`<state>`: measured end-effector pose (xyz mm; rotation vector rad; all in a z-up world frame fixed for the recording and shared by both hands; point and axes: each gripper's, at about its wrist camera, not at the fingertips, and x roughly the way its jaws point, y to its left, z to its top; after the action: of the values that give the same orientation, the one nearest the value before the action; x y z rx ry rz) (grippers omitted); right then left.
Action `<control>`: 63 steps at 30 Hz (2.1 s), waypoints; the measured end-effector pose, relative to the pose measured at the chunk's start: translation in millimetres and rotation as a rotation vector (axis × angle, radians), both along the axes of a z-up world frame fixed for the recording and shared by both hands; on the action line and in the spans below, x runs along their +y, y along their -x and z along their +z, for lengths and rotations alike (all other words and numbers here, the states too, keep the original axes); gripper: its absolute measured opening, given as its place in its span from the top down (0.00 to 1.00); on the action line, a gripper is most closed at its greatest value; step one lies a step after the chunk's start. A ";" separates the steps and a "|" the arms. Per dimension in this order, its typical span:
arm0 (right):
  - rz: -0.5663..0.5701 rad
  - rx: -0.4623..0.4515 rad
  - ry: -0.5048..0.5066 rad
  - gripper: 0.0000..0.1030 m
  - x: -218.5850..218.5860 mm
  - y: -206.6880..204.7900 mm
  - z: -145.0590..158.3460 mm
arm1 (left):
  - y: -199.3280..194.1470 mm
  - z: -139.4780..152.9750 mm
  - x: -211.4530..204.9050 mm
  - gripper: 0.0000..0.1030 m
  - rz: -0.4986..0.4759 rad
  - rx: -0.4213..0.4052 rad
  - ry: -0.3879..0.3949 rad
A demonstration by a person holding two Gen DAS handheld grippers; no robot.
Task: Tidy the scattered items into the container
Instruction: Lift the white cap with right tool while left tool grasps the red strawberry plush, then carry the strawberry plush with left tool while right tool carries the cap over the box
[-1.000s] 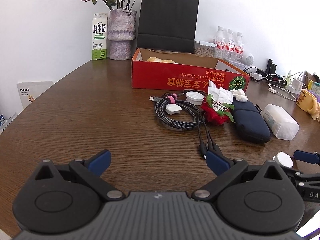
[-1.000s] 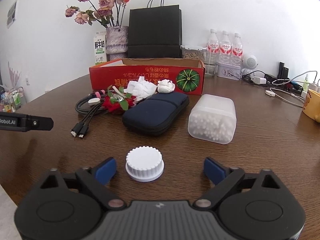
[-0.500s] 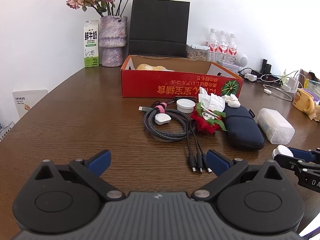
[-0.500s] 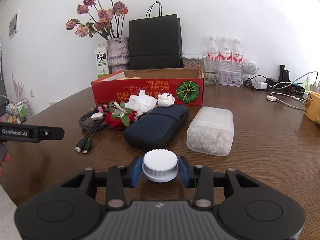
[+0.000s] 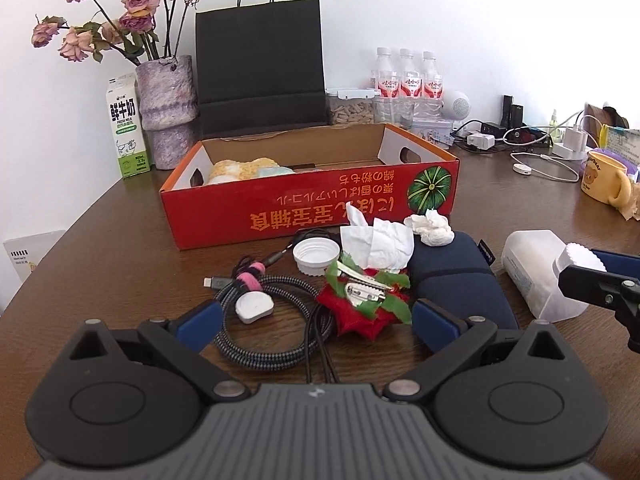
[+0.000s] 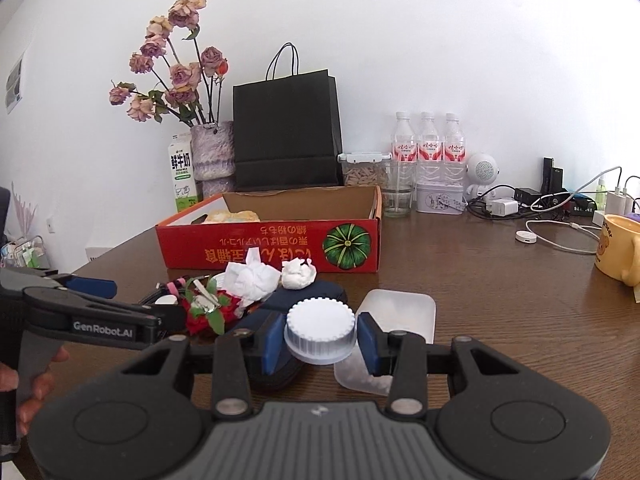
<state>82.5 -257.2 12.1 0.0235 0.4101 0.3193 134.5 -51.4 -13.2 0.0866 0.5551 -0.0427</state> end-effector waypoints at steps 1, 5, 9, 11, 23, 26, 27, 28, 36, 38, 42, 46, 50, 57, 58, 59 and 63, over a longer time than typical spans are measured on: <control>-0.001 -0.001 0.000 0.62 -0.7 -2.2 0.3 | -4.6 -0.5 -2.5 0.00 0.000 0.003 -0.008; -0.004 0.000 -0.004 0.62 -3.7 -11.9 0.0 | -21.3 -4.7 -12.7 0.00 -0.006 0.006 -0.053; -0.011 0.011 -0.010 0.62 -7.4 -19.6 -3.3 | -30.9 -11.7 -17.4 0.00 -0.014 0.035 -0.070; -0.013 0.017 -0.013 0.62 -9.6 -22.3 -4.7 | -33.8 -13.5 -18.7 0.04 -0.021 0.041 -0.072; 0.005 0.041 -0.012 0.62 -7.9 -28.2 -9.0 | -36.7 -16.2 -18.5 0.48 -0.069 0.071 -0.015; 0.007 0.038 -0.015 0.62 -7.6 -25.5 -6.9 | -34.1 -13.3 -18.0 0.55 -0.071 0.060 -0.009; 0.007 0.036 -0.015 0.62 -7.2 -24.3 -6.3 | -33.0 -12.3 -17.2 0.56 -0.072 0.057 -0.004; 0.008 0.035 -0.014 0.62 -6.7 -23.4 -5.6 | -31.9 -11.2 -16.3 0.59 -0.073 0.055 0.001; 0.016 0.013 -0.004 0.62 -2.1 -13.6 4.2 | -17.0 3.3 -8.2 0.60 -0.076 0.011 0.033; 0.017 0.008 -0.001 0.62 -0.9 -11.7 7.0 | -12.1 8.6 -5.2 0.60 -0.073 -0.004 0.044; 0.018 -0.007 0.002 0.62 2.7 -9.4 14.2 | -4.3 20.2 3.8 0.60 -0.060 -0.036 0.064; 0.027 -0.022 0.007 0.62 9.8 -10.4 22.4 | 1.0 30.8 14.0 0.60 -0.045 -0.069 0.088; 0.041 -0.045 0.011 0.62 21.5 -14.9 33.0 | 1.8 41.7 23.1 0.60 -0.035 -0.100 0.123; 0.069 -0.106 0.006 0.62 48.5 -34.4 56.4 | -8.3 63.9 35.7 0.60 -0.028 -0.160 0.169; 0.074 -0.112 0.007 0.62 52.3 -38.2 58.7 | -10.7 66.8 37.7 0.60 -0.026 -0.169 0.174; 0.079 -0.119 0.011 0.62 56.9 -42.8 61.3 | -13.4 69.6 40.0 0.60 -0.021 -0.177 0.178; 0.094 -0.135 0.011 0.62 71.5 -63.0 70.6 | -25.9 76.8 49.4 0.60 -0.002 -0.197 0.192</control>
<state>145.5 -185.7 82.7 -0.0282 0.2793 0.4088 160.4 -2.0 63.7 -0.0952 0.3523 -0.0881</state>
